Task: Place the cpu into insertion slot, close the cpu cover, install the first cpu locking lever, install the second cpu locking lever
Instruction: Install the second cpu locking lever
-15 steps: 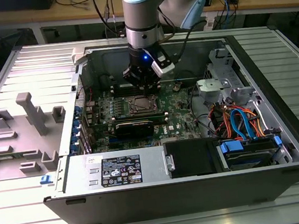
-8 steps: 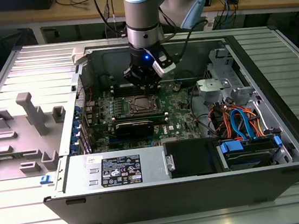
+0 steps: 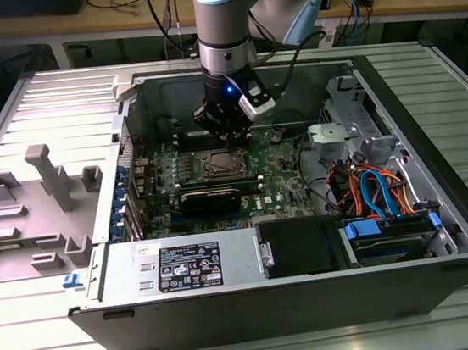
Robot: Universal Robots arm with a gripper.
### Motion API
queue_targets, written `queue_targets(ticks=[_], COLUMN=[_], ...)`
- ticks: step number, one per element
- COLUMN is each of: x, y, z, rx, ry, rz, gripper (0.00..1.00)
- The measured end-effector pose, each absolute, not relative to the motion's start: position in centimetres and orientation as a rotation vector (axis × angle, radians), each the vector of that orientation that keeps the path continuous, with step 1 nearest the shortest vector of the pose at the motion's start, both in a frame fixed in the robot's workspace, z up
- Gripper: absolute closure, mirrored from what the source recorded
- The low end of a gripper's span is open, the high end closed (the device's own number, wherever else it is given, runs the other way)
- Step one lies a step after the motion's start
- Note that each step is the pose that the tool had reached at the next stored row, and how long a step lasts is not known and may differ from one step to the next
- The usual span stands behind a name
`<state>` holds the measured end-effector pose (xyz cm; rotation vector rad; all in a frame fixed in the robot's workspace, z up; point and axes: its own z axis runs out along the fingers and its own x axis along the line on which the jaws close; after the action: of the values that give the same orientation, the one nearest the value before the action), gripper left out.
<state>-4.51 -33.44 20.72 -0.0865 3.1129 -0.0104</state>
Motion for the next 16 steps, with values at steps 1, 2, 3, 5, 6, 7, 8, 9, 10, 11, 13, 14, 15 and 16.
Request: queue_targets(ticks=[1,2,3,5,6,7,8,9,10,11,13,14,15,16], x=[-4.52,-4.51,-4.51,-4.52,-4.51,-4.51,-4.51,-4.51,-4.51,-4.51,-4.52,-4.52,-4.52,-4.51], y=[-33.47,-33.51,-33.55,-33.65,-33.72,-33.79,-33.90,-33.99,-34.10,-34.20,-34.27,-34.28,-34.28,-34.28], z=[20.73,20.72,20.72,20.72,20.73,20.73,20.73,20.73,20.72,20.72,20.74,20.79,20.99,21.21], rx=[-0.087,-0.087,-0.087,-0.087,-0.087,-0.087,-0.087,-0.087,-0.087,-0.087,-0.086,-0.086,-0.087,-0.087], ry=[3.113,3.113,3.113,3.113,3.113,3.113,3.113,3.113,3.113,3.113,3.113,3.113,3.113,3.113], rz=[-0.010,-0.010,-0.010,-0.010,-0.011,-0.011,-0.011,-0.011,-0.010,-0.010,-0.011,-0.011,-0.012,-0.013], gripper=[0.89,0.89,0.89,0.89,0.89,0.89,0.89,0.89,0.89,0.89,0.89,0.89,0.89,0.89])
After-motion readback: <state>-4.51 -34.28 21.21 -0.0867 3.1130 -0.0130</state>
